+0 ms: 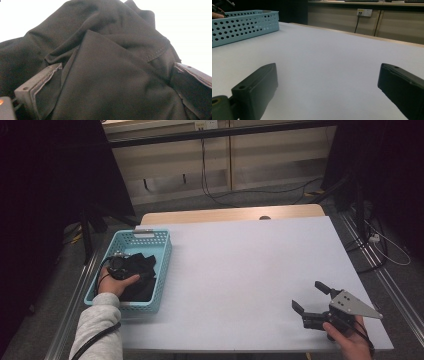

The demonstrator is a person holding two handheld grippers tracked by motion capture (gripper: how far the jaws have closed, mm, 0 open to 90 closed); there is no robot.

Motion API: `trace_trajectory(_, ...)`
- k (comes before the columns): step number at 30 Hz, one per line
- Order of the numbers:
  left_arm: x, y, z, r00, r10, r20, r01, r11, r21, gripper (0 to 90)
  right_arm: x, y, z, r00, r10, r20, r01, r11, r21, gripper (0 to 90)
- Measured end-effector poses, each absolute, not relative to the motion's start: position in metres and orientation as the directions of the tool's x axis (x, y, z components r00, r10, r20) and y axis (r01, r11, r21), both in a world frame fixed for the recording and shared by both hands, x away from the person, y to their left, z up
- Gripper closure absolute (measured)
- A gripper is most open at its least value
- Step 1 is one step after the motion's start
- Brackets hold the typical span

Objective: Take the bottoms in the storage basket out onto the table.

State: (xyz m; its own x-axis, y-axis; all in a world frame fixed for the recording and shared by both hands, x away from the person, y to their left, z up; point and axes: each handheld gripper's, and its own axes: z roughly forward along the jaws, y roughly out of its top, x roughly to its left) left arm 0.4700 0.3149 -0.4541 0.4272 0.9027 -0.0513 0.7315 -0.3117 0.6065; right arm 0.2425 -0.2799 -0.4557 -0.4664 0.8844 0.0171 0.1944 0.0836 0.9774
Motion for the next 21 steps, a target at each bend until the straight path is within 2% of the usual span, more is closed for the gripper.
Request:
trace_trajectory(12, 0.464, 0.3098, -0.4492, 0.43, 0.901, -0.066, 0.721, -0.298, 0.625, 21.9, 0.2438, -0.2781, -0.4556, -0.478, 0.878, 0.013, 0.193, 0.091, 0.977, 1.8)
trace_trajectory(15, 0.4638, 0.3106, -0.447, 0.436, 0.896, -0.081, 0.724, -0.296, 0.624, 32.3, 0.2441, -0.2779, -0.456, -0.48, 0.877, 0.013, 0.195, 0.092, 0.977, 1.8)
trace_trajectory(16, 0.4638, 0.3111, -0.446, 0.431, 0.896, -0.106, 0.726, -0.275, 0.63, 43.5, 0.244, -0.2781, -0.4559, -0.479, 0.877, 0.015, 0.195, 0.089, 0.977, 1.8)
trace_trajectory(17, 0.4638, 0.3111, -0.446, 0.431, 0.896, -0.106, 0.726, -0.275, 0.63, 48.7, 0.244, -0.2781, -0.4559, -0.479, 0.877, 0.015, 0.195, 0.089, 0.977, 1.8)
trace_trajectory(18, 0.4638, 0.3114, -0.446, 0.434, 0.894, -0.115, 0.725, -0.27, 0.633, 48.7, 0.2439, -0.2783, -0.4558, -0.479, 0.878, 0.015, 0.194, 0.089, 0.977, 1.8)
trace_trajectory(19, 0.4637, 0.3116, -0.446, 0.436, 0.892, -0.122, 0.725, -0.267, 0.634, 55.3, 0.2439, -0.2788, -0.4557, -0.478, 0.878, 0.014, 0.194, 0.09, 0.977, 1.8)
trace_trajectory(21, 0.4638, 0.3114, -0.4457, 0.433, 0.892, -0.132, 0.729, -0.26, 0.633, 57.8, 0.2438, -0.2785, -0.4556, -0.476, 0.879, 0.02, 0.196, 0.084, 0.977, 1.8)
